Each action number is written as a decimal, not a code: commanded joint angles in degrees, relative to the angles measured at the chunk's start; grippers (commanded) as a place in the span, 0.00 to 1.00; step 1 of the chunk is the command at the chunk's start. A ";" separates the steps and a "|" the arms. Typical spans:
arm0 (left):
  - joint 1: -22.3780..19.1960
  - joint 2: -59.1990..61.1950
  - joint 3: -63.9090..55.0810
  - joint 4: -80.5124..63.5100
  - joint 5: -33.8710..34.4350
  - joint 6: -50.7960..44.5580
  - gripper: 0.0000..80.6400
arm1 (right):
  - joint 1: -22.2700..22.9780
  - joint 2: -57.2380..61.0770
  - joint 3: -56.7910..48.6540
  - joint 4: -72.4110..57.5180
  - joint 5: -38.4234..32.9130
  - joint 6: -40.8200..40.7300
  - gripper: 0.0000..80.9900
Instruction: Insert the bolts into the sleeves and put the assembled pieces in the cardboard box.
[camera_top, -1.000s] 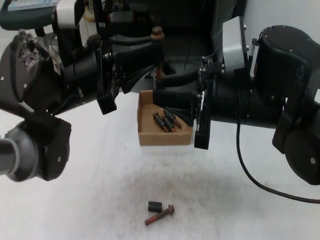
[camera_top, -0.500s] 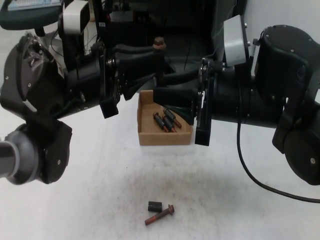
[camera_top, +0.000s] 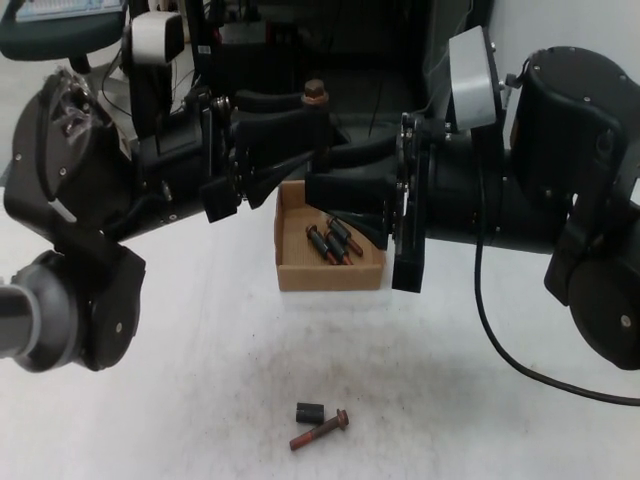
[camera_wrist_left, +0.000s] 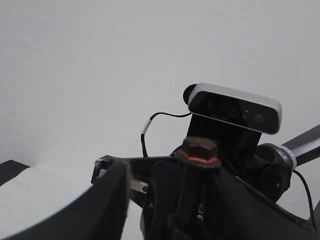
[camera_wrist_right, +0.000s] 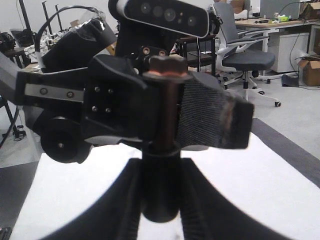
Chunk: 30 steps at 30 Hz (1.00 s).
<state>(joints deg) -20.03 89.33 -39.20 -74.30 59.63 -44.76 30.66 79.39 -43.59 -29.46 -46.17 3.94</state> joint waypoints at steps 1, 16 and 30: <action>-0.17 -0.08 -0.07 -0.01 -0.93 -0.32 0.53 | 0.02 -0.42 -0.68 -1.14 -0.67 -0.49 0.01; -0.17 -2.13 -0.18 -1.27 -0.48 -2.46 0.53 | 0.02 -0.42 -0.68 3.41 -0.42 -2.69 0.01; 0.63 -2.13 -0.18 -3.28 -0.52 -3.72 0.53 | 0.02 -0.42 -0.68 3.42 -0.42 -2.69 0.01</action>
<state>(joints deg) -20.03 87.96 -39.12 -74.86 59.87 -48.11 30.66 79.39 -43.59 -25.29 -46.30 1.55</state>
